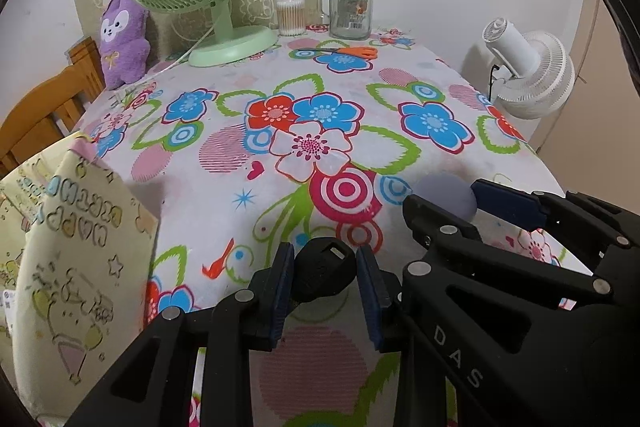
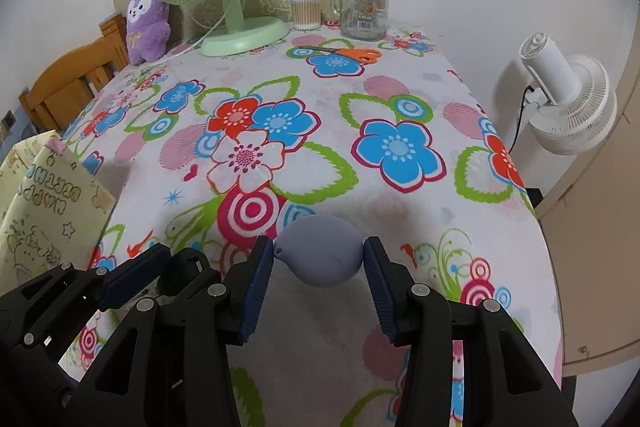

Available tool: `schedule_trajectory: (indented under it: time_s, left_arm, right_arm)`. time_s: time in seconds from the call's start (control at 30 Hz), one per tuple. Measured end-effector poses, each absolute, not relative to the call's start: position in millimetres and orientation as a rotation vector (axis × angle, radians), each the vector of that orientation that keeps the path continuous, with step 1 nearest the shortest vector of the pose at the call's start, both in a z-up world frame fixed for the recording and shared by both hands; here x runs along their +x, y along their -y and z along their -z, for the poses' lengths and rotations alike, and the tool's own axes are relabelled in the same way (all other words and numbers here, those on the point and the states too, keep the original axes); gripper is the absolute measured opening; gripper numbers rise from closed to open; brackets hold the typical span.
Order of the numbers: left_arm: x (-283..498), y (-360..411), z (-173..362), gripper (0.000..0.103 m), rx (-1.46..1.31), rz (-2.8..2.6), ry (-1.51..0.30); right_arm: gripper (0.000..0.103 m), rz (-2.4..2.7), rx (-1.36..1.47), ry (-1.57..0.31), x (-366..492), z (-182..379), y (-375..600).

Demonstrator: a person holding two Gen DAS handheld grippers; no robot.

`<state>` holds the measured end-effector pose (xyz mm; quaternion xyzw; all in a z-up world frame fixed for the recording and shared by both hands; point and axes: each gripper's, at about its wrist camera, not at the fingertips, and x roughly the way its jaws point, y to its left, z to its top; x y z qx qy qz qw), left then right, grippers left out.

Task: Organize rigid objects
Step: 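Carry the car key and egg-shaped object over the yellow box with both tools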

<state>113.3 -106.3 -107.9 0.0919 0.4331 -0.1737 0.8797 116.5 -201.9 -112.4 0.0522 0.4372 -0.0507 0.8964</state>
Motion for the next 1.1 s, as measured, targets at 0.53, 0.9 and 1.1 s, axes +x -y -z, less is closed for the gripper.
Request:
schedule_trajectory:
  time_s: [0.53,0.9,1.1]
  left_arm:
    - [74,92,82,0.032,0.18,0.366,-0.88]
    - [54,81,57,0.032,0.187,0.373,-0.841]
    - [49,76,46,0.032,0.188,0.38,-0.832]
  right_arm:
    - [0.05,0.125,0.101,-0.875,74,86,187]
    - [0.05,0.136,0.097,-0.833,51,60,175]
    - [0.05,0.141,0.102,-0.824,45,48,169]
